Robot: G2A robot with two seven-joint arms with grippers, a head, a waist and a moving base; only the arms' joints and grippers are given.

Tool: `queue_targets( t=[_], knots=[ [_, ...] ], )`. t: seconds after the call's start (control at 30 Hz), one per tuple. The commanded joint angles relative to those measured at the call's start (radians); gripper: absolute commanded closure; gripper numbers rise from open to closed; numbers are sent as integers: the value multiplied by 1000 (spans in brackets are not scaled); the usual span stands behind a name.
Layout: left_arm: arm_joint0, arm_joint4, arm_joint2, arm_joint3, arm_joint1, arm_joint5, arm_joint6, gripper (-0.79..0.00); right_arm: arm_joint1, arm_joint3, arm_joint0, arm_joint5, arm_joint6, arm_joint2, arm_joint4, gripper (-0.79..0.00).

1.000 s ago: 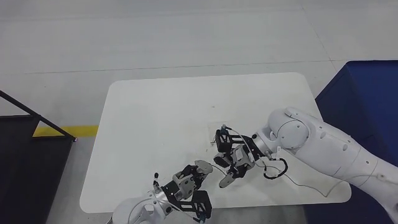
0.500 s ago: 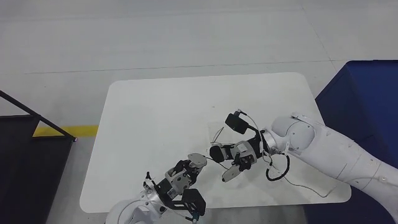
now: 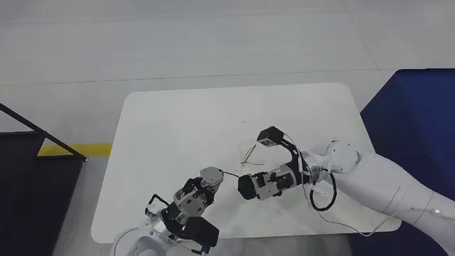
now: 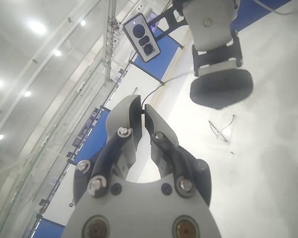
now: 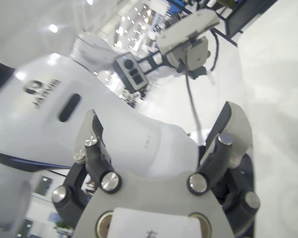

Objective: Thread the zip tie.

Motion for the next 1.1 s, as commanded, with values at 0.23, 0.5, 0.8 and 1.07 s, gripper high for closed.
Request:
queue_targets(
  t=[0.23,0.5,0.8,1.07],
  knots=[
    [22,-105,-19,2,-3,55,24,0,-25,70,-142,314,315,213,605,-785],
    [29,-123,-7,-11,-10,145,52,0,-59,75,-215,485,169,211,767,-785],
    [19,-82,34,7,-19,193,47,0,-119,168,-212,511,11,185,540,-690],
    [-31,14,106,48,-34,201,-32,0,-165,161,-199,568,28,173,372,-573]
  ],
)
